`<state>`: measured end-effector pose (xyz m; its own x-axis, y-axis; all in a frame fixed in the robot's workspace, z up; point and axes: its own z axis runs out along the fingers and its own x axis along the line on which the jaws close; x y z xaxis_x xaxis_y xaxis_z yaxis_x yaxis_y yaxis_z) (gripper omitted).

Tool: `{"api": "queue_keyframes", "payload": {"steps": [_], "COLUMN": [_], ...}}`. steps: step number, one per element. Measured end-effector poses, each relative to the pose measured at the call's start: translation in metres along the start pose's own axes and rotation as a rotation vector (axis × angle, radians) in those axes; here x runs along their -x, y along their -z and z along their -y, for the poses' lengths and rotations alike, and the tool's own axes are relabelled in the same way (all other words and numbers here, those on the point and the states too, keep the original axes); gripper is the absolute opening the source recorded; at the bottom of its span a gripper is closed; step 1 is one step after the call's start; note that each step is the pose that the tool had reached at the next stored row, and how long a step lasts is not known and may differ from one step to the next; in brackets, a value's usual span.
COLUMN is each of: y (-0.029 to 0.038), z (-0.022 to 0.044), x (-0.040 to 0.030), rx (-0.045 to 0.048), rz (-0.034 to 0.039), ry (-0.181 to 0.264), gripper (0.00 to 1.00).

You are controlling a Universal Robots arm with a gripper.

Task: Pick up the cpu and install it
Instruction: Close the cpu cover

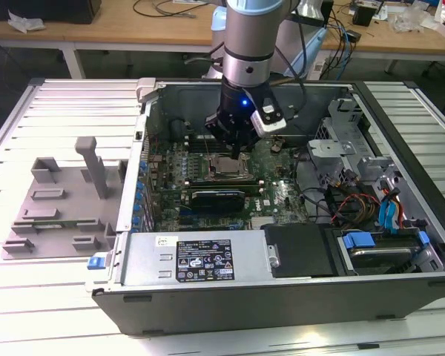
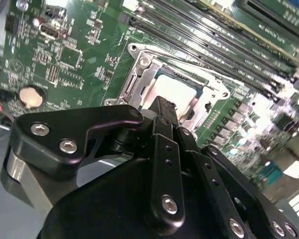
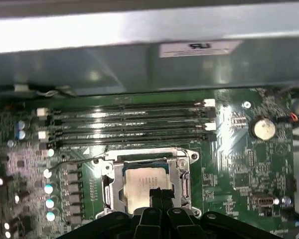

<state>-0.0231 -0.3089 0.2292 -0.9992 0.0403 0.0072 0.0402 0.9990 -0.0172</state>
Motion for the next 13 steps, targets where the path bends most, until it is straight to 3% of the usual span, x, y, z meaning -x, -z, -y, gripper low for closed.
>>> {"api": "queue_keyframes", "payload": {"steps": [4, 7, 13], "y": [-0.0006, -0.0013, -0.0025], "z": [0.0000, 0.0000, 0.0003], "x": [0.0000, -0.0002, -0.0074], "rx": [-0.0006, -0.0019, -0.0086], "rz": [0.0014, 0.0029, 0.0026], "ry": [0.079, 0.173, 0.176], "gripper": [0.11, 0.11, 0.11]}}
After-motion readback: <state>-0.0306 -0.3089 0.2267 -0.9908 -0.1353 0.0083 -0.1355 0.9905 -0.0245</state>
